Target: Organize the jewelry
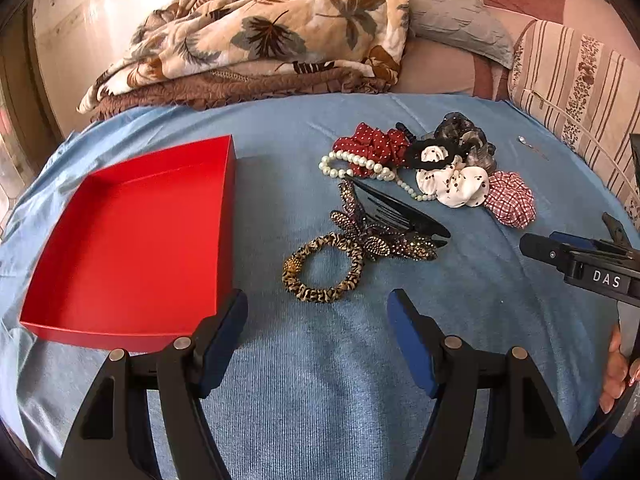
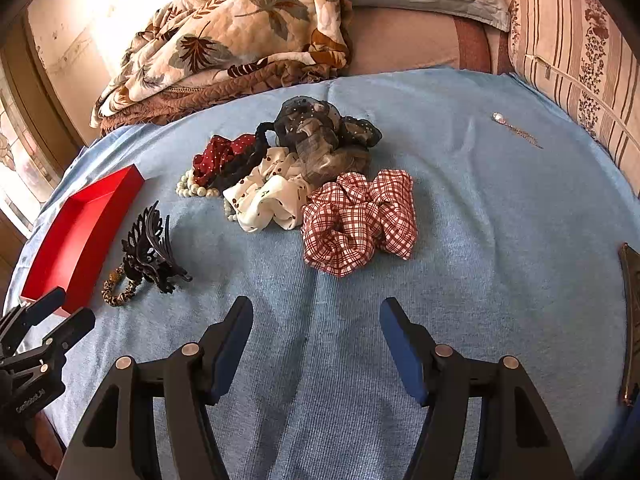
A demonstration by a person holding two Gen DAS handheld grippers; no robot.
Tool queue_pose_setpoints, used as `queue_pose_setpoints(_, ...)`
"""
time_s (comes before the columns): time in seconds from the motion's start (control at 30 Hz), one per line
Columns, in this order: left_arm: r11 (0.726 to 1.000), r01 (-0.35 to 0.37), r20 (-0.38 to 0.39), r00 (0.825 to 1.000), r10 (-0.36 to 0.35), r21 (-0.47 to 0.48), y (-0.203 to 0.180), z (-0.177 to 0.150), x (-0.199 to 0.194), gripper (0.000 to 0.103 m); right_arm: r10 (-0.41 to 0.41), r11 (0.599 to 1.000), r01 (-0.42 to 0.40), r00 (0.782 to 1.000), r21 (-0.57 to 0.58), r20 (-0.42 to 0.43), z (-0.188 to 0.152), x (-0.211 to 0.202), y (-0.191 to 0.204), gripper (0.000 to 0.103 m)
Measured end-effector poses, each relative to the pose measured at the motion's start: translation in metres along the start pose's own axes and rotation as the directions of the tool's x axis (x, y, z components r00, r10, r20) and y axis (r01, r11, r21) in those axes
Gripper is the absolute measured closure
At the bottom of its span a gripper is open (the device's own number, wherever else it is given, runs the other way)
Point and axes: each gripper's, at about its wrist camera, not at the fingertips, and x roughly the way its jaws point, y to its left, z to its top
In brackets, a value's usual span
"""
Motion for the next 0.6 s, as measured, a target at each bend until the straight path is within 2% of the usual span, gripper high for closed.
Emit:
queue_pose_setpoints(0.4,1.0,0.019,-0.034,0.999,-0.02,-0.025,0.005,-0.002,0.008,0.031,0.0,1.0,0.0,1.0,-0.001,0.004,0.0,0.0,0.001,0.031)
queue_pose_setpoints(0.47,0.998,0.049,-0.029,0.998,-0.05,-0.034,0.009,0.0,0.007,0.031,-0.001,1.0,0.001,1.0,0.0,0.003,0.0,0.0,0.001,0.031)
queue_pose_setpoints(0.5,0.995,0.086,-0.021,0.996,-0.087,-0.05,0.013,0.003,0.006,0.031,-0.002,1.0,0.002,1.0,0.001,0.003,0.0,0.0,0.001,0.03)
queue_pose_setpoints(0.53,0.993,0.104,-0.015,0.994,-0.105,-0.061,0.015,0.005,0.006,0.033,-0.002,1.0,0.002,1.0,0.003,0.002,0.0,0.0,0.0,0.03)
queue_pose_setpoints(0.6,0.987,0.147,-0.006,0.989,-0.148,-0.071,0.021,0.011,0.009,0.046,0.001,1.0,-0.001,1.0,0.01,0.0,0.0,0.001,0.0,0.03)
